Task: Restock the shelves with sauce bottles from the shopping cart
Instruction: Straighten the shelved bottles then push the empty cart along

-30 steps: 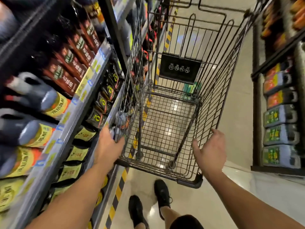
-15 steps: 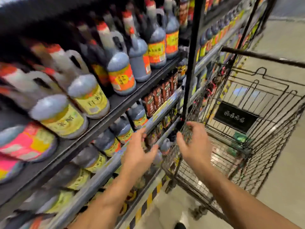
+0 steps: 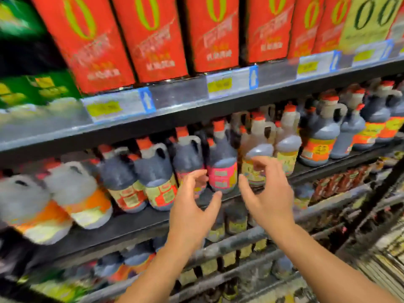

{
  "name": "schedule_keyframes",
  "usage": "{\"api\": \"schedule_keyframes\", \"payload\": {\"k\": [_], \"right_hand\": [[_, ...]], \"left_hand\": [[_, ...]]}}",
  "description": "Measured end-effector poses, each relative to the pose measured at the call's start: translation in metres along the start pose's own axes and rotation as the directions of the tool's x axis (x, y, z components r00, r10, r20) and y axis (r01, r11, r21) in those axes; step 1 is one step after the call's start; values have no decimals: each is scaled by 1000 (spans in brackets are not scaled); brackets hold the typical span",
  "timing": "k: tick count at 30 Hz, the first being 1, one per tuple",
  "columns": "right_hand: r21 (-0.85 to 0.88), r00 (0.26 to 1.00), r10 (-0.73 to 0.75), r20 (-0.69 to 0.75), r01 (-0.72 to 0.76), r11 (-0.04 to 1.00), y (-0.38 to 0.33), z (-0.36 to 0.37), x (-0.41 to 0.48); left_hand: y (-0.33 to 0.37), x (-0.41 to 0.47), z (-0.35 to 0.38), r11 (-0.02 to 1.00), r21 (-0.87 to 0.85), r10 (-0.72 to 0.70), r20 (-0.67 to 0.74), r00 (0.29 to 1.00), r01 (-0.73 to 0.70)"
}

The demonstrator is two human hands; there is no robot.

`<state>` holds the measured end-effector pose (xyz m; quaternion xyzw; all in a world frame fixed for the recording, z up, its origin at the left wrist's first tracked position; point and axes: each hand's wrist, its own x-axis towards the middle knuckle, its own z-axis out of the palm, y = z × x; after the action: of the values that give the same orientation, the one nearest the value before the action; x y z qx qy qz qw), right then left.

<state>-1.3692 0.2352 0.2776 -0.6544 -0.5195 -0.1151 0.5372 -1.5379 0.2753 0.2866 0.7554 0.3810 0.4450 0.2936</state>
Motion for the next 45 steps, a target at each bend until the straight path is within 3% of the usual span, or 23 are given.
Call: {"api": "schedule_keyframes", "payload": {"k": [12, 19, 22, 28, 32, 35, 38, 43, 45], "right_hand": [[197, 957, -236, 167, 202, 959, -150, 114, -21], [228, 849, -363, 385, 293, 928, -226, 164, -22], [94, 808, -309, 502, 304, 948, -252, 186, -12], [-67, 638, -201, 743, 370, 927, -286, 222, 9], [-144, 547, 13, 837, 198, 970, -298, 239, 16], [-184, 466, 77, 881, 188, 965, -298, 246, 19], [-178, 433, 109, 895, 123, 976, -295, 248, 21], [-150, 562, 54, 826, 126, 981, -293, 244, 22], [-131, 550, 69, 833, 74, 989, -294, 242, 22]], "left_hand": [[-84, -34, -182, 974, 165, -80, -395, 915, 156], [-127, -43, -243, 894, 211, -182, -636, 750, 395], [-141, -37, -257, 853, 175, -267, -664, 699, 492], [-160, -22, -267, 778, 95, -418, -661, 623, 622], [-165, -14, -273, 782, -50, -493, -658, 569, 621], [-167, -13, -275, 783, -77, -509, -648, 566, 617], [-171, -14, -278, 760, -51, -523, -640, 563, 648], [-170, -18, -278, 777, -3, -484, -642, 595, 630], [-171, -19, -279, 776, 6, -483, -638, 600, 631]]}}
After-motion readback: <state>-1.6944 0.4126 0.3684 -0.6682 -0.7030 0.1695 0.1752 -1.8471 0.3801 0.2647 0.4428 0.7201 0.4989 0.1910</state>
